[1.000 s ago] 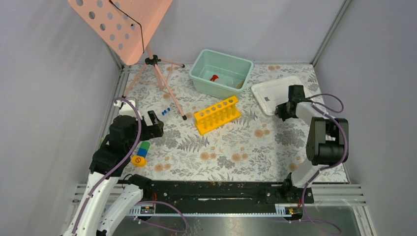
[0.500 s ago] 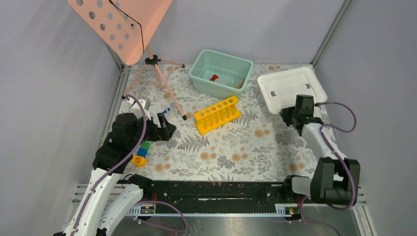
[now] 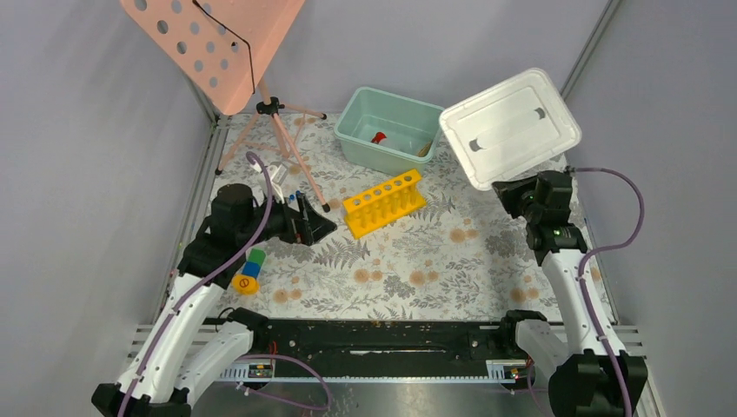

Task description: Organize the chemistry lab equipment

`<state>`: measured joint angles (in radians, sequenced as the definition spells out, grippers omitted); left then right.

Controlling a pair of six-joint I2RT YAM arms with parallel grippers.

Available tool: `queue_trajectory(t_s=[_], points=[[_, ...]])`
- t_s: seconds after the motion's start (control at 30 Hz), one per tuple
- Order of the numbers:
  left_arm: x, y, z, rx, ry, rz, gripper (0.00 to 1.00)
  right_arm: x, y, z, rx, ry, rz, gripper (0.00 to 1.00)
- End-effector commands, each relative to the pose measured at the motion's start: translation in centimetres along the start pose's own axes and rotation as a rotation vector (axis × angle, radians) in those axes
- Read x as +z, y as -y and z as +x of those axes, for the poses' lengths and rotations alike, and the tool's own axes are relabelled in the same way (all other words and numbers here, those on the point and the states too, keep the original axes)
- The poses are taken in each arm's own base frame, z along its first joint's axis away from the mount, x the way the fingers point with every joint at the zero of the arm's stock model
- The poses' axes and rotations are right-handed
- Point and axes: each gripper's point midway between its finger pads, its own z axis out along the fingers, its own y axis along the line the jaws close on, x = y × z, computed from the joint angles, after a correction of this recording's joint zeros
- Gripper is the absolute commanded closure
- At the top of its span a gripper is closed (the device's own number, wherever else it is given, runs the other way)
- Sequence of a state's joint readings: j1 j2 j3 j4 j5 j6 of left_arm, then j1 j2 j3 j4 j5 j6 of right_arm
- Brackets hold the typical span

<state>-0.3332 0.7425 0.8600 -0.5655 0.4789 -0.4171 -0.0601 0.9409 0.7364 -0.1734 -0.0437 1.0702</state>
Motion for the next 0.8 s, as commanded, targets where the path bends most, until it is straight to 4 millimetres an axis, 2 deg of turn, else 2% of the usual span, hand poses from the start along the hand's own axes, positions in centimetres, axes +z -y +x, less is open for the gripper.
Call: queue_trajectory(t_s=[0.0, 0.13, 0.23, 0.3, 0.6, 0.77], points=[[0.6, 4.5, -2.8, 0.054, 0.057, 0.202, 0.05, -3.1, -6.7, 4.1, -0.206, -0.152, -0.273, 1.0], [1.8, 5.2, -3.3, 0.084, 0.031, 0.21, 0.05, -5.8, -9.2, 9.4, -0.364, -0.3, -0.403, 1.0], [1.8, 5.8, -4.2, 0.089, 0.03, 0.22, 0.05, -7.8, -10.1, 11.8, -0.464, -0.384, -0.522, 1.0], [1.6, 6.2, -4.8, 0.09, 0.04, 0.222, 0.05, -9.1, -10.0, 13.0, -0.555, -0.418, -0.584, 1.0], [1.8, 6.8, -6.3, 0.087, 0.06, 0.228, 0.02, -13.6, -8.8, 15.6, -0.724, -0.493, -0.839, 1.0], [2.7, 6.7, -6.2, 0.084, 0.029, 0.237, 0.03, -14.2, -8.0, 16.1, -0.745, -0.504, -0.879, 1.0]])
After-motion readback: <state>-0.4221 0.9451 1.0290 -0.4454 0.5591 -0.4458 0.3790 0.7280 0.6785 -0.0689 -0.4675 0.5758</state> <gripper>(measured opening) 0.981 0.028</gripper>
